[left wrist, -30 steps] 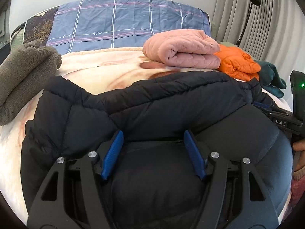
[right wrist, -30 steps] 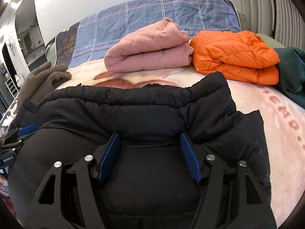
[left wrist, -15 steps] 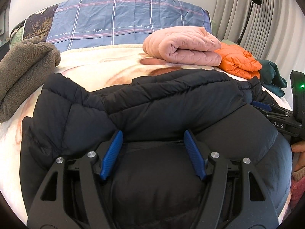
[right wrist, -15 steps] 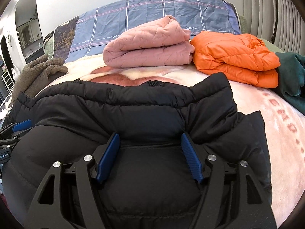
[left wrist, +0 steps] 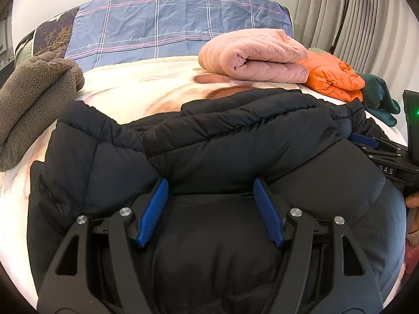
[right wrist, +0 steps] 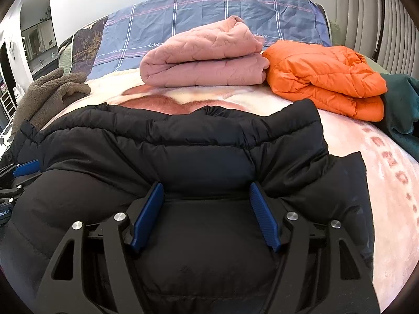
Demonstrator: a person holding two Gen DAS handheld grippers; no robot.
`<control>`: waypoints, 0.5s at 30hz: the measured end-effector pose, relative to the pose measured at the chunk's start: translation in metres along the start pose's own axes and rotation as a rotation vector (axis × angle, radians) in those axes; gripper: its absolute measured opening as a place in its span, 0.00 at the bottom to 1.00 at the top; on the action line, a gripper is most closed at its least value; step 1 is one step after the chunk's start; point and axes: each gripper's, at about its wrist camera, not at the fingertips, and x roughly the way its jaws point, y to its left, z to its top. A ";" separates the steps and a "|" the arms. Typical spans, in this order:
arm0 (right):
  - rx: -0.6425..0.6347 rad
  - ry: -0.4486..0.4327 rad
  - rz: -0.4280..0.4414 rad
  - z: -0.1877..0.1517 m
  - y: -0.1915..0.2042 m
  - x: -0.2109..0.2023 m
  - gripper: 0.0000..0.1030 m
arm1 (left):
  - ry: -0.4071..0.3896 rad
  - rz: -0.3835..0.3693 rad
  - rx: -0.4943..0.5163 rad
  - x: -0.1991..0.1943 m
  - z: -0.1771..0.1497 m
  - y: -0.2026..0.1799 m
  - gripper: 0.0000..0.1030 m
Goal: Fold large clothes
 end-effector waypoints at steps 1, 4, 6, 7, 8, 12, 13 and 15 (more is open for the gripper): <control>0.000 -0.002 0.000 0.000 0.000 0.000 0.67 | 0.000 0.000 0.000 0.000 0.000 0.000 0.67; 0.005 -0.009 0.001 -0.001 0.000 -0.001 0.67 | 0.000 0.000 0.000 0.000 0.000 0.000 0.67; 0.011 -0.014 0.005 -0.001 -0.001 -0.001 0.67 | 0.000 -0.001 -0.001 0.000 0.000 0.000 0.67; 0.013 -0.015 0.007 -0.001 -0.002 0.000 0.67 | 0.001 -0.002 -0.002 0.000 0.000 0.000 0.67; 0.015 -0.016 0.008 -0.001 -0.002 0.000 0.67 | 0.002 -0.004 -0.004 0.000 0.000 0.000 0.67; 0.017 -0.018 0.011 -0.001 -0.003 -0.001 0.67 | 0.000 -0.006 -0.004 0.000 0.000 0.000 0.67; 0.017 -0.018 0.012 -0.001 -0.003 -0.001 0.67 | -0.001 -0.007 -0.005 -0.001 0.001 0.000 0.67; 0.022 -0.020 0.019 -0.001 -0.004 -0.002 0.67 | -0.007 -0.002 -0.005 -0.003 0.002 -0.001 0.67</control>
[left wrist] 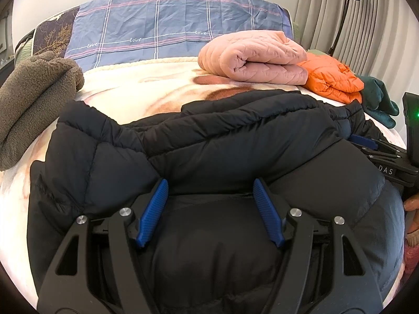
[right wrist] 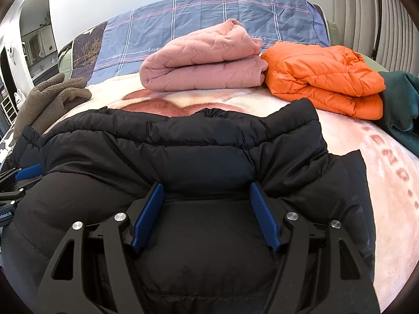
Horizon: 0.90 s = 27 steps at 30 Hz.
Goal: Fold large clothes
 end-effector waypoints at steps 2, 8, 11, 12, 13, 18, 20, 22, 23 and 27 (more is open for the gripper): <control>0.001 0.001 0.002 0.001 -0.001 -0.003 0.67 | -0.001 0.014 0.003 -0.004 0.003 -0.001 0.66; -0.010 0.021 -0.032 0.020 0.014 -0.027 0.67 | -0.069 0.051 -0.024 -0.034 0.026 0.004 0.65; -0.007 -0.044 0.020 0.040 0.034 -0.055 0.67 | -0.077 0.108 -0.012 -0.037 0.041 0.008 0.65; -0.011 -0.051 0.038 0.045 0.040 -0.059 0.67 | -0.061 0.136 -0.010 -0.033 0.045 0.010 0.65; -0.020 -0.051 0.060 0.050 0.049 -0.063 0.67 | -0.041 0.156 -0.013 -0.028 0.047 0.013 0.65; -0.056 -0.003 0.098 0.065 0.086 -0.035 0.67 | 0.026 0.189 -0.049 0.005 0.035 0.028 0.67; -0.048 0.062 0.088 0.061 0.090 -0.004 0.67 | 0.018 0.189 -0.035 0.009 0.031 0.027 0.67; -0.020 0.097 0.073 0.047 0.082 0.035 0.75 | 0.015 0.181 -0.034 0.009 0.031 0.027 0.68; -0.008 0.086 0.079 0.044 0.080 0.041 0.75 | 0.010 0.160 -0.052 0.010 0.031 0.029 0.68; -0.025 0.069 0.060 0.038 0.083 0.042 0.76 | 0.005 0.102 -0.093 0.014 0.026 0.039 0.69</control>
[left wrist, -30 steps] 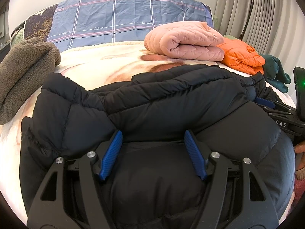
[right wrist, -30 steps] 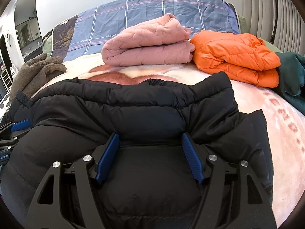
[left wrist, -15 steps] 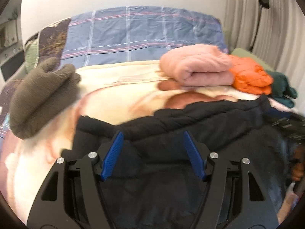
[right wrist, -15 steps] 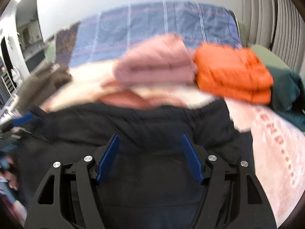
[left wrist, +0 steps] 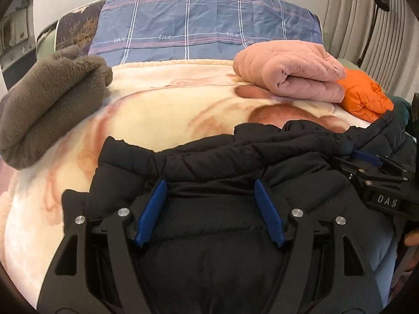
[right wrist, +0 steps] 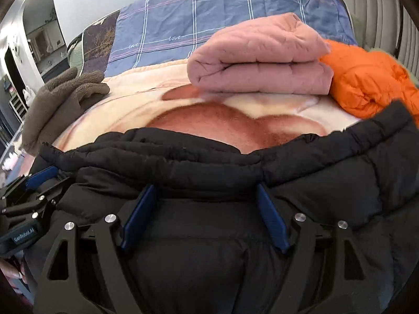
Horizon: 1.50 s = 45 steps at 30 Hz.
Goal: Fold large clothes
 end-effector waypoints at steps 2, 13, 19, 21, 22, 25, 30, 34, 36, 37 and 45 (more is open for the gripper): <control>0.002 0.002 0.005 -0.001 0.001 0.002 0.76 | 0.000 -0.012 -0.010 0.002 -0.003 0.001 0.69; -0.007 -0.005 0.003 -0.006 -0.002 0.008 0.76 | 0.001 -0.005 -0.005 0.006 -0.007 -0.001 0.69; -0.013 -0.004 -0.006 -0.008 -0.001 0.011 0.77 | 0.006 -0.004 -0.005 0.008 -0.008 -0.002 0.69; -0.019 -0.002 -0.014 -0.008 0.000 0.012 0.77 | 0.007 -0.005 -0.005 0.009 -0.008 -0.002 0.69; -0.022 -0.001 -0.018 -0.008 0.001 0.012 0.77 | 0.007 -0.005 -0.005 0.009 -0.008 -0.002 0.69; -0.032 0.001 -0.029 -0.007 0.002 0.012 0.77 | 0.006 -0.004 -0.004 0.009 -0.008 -0.001 0.69; -0.042 0.013 -0.068 -0.003 0.008 -0.013 0.76 | 0.002 -0.002 0.002 0.008 -0.009 -0.001 0.69; -0.001 -0.068 0.048 -0.016 0.021 -0.073 0.76 | -0.002 -0.005 -0.001 0.007 -0.010 0.001 0.69; -0.047 -0.092 0.044 -0.031 0.033 -0.088 0.76 | -0.003 -0.005 -0.001 0.007 -0.010 0.001 0.69; -0.073 -0.071 0.026 -0.039 0.039 -0.085 0.76 | -0.004 -0.006 -0.002 0.007 -0.010 0.002 0.69; -0.100 -0.019 -0.011 -0.070 0.037 -0.049 0.81 | -0.006 -0.020 -0.014 0.005 -0.010 0.002 0.70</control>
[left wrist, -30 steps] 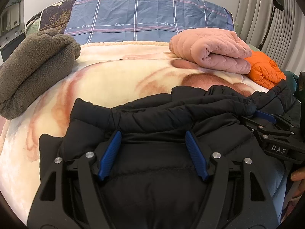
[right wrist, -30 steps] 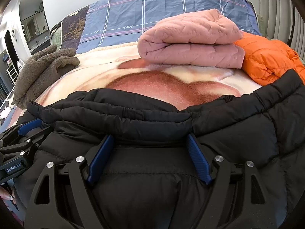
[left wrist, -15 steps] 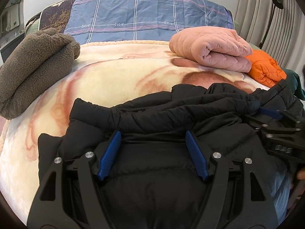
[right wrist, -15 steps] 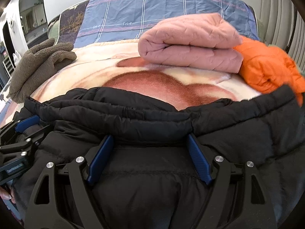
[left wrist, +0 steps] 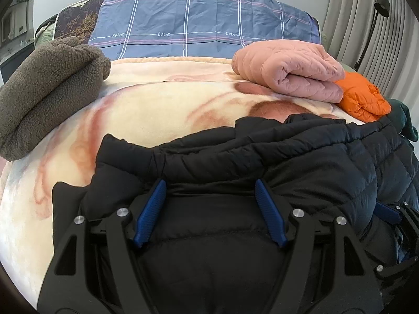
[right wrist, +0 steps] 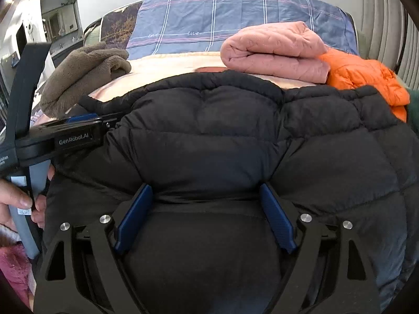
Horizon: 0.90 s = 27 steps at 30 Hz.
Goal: Fold large clothes
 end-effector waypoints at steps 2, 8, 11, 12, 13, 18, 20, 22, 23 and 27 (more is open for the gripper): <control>0.001 0.000 -0.008 0.000 0.000 -0.012 0.81 | -0.002 0.000 0.001 0.000 0.000 0.000 0.70; 0.036 -0.005 0.099 -0.030 -0.002 -0.074 0.72 | -0.006 -0.003 -0.002 0.000 0.000 0.001 0.70; 0.032 0.078 0.108 -0.059 -0.004 -0.056 0.67 | -0.007 -0.012 -0.001 -0.001 0.000 0.001 0.70; 0.019 0.063 0.102 -0.065 -0.005 -0.054 0.67 | -0.008 -0.018 0.000 -0.001 0.000 0.001 0.70; 0.019 0.065 0.099 -0.064 -0.005 -0.054 0.66 | -0.009 -0.015 0.003 -0.001 -0.001 -0.001 0.71; 0.034 0.076 0.117 -0.055 -0.007 -0.069 0.52 | -0.009 -0.009 0.002 -0.001 -0.001 -0.001 0.71; 0.018 0.044 0.129 -0.051 -0.003 -0.082 0.40 | -0.011 -0.007 0.002 -0.001 -0.002 -0.001 0.71; 0.005 0.068 0.126 -0.054 -0.001 -0.079 0.36 | -0.011 -0.008 0.002 -0.001 -0.002 -0.001 0.71; 0.021 0.106 0.138 -0.061 -0.003 -0.069 0.37 | -0.012 -0.009 0.003 -0.002 -0.002 -0.001 0.71; 0.002 0.143 0.134 -0.061 -0.001 -0.065 0.39 | -0.017 -0.011 0.008 -0.003 -0.003 -0.002 0.71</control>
